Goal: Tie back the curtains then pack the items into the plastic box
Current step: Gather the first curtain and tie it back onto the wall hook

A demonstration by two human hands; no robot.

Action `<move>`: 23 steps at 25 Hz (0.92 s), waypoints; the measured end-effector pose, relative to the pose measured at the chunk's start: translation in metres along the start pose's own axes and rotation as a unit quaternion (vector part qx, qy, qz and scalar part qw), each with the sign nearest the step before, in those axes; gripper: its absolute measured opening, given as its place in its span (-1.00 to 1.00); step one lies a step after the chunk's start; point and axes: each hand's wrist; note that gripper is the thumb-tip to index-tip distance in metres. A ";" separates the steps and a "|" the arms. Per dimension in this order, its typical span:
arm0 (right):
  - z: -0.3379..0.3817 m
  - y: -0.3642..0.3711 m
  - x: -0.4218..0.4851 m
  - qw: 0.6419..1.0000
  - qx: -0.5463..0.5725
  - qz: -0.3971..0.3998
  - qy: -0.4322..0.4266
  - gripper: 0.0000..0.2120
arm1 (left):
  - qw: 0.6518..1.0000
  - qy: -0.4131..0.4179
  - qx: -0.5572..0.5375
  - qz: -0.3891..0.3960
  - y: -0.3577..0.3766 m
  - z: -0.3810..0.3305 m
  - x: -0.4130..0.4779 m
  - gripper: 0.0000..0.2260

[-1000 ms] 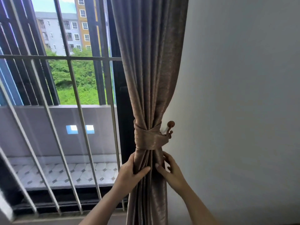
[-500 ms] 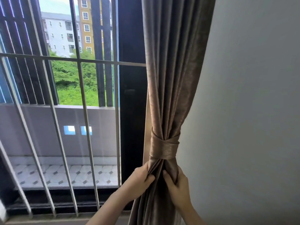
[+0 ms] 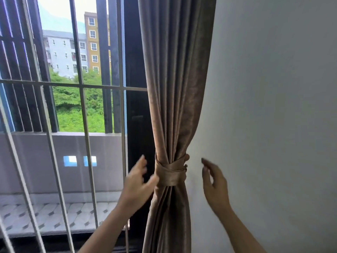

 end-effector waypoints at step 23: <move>0.093 0.038 0.067 0.921 -0.067 0.377 -0.064 -0.22 | 0.995 -0.019 0.101 -0.017 -0.034 -0.085 0.090 -0.67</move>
Point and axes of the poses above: each hand's wrist, its own x-axis towards the middle knuckle, its own y-axis out of the palm, z = x × y, and after that the axes turned 2 degrees about -x, right-handed
